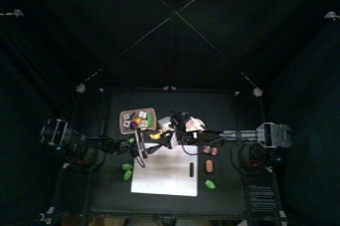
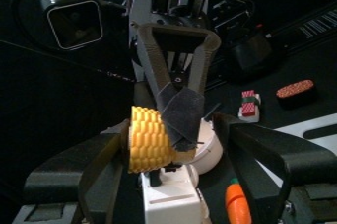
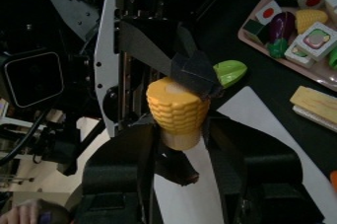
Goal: Hand over corn bottom to left hand
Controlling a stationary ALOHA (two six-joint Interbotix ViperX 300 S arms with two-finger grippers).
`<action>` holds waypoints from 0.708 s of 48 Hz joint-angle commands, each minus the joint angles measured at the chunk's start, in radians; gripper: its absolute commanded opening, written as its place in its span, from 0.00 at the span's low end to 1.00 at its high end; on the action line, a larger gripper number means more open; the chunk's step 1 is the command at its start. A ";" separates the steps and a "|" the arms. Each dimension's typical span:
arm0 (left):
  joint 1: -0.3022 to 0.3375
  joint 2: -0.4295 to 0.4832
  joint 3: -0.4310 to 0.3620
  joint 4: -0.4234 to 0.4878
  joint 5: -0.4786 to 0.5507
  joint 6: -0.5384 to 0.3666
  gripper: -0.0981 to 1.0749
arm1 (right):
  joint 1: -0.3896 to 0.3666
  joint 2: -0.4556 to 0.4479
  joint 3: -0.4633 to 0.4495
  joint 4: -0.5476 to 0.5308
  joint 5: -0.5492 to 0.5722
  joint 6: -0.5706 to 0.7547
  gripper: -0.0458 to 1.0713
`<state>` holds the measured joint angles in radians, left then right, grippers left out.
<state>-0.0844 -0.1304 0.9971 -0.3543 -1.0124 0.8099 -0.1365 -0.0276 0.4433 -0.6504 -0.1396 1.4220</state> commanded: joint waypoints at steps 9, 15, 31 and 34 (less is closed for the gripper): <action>0.000 -0.003 -0.020 0.002 -0.008 0.000 0.85 | -0.005 -0.018 -0.029 0.002 -0.011 -0.003 0.56; 0.000 -0.003 -0.020 0.002 -0.006 0.000 0.76 | -0.005 -0.018 -0.029 0.002 -0.011 -0.003 0.56; 0.000 -0.003 -0.018 0.002 -0.006 0.000 0.59 | -0.006 -0.011 -0.028 -0.006 -0.011 -0.008 0.57; 0.000 -0.003 -0.018 0.002 -0.008 0.000 0.58 | -0.005 -0.009 -0.025 -0.006 -0.011 -0.006 0.57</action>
<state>-0.0798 -0.1304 0.9971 -0.3559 -1.0155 0.8115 -0.1350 -0.0230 0.4449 -0.6535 -0.1411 1.4220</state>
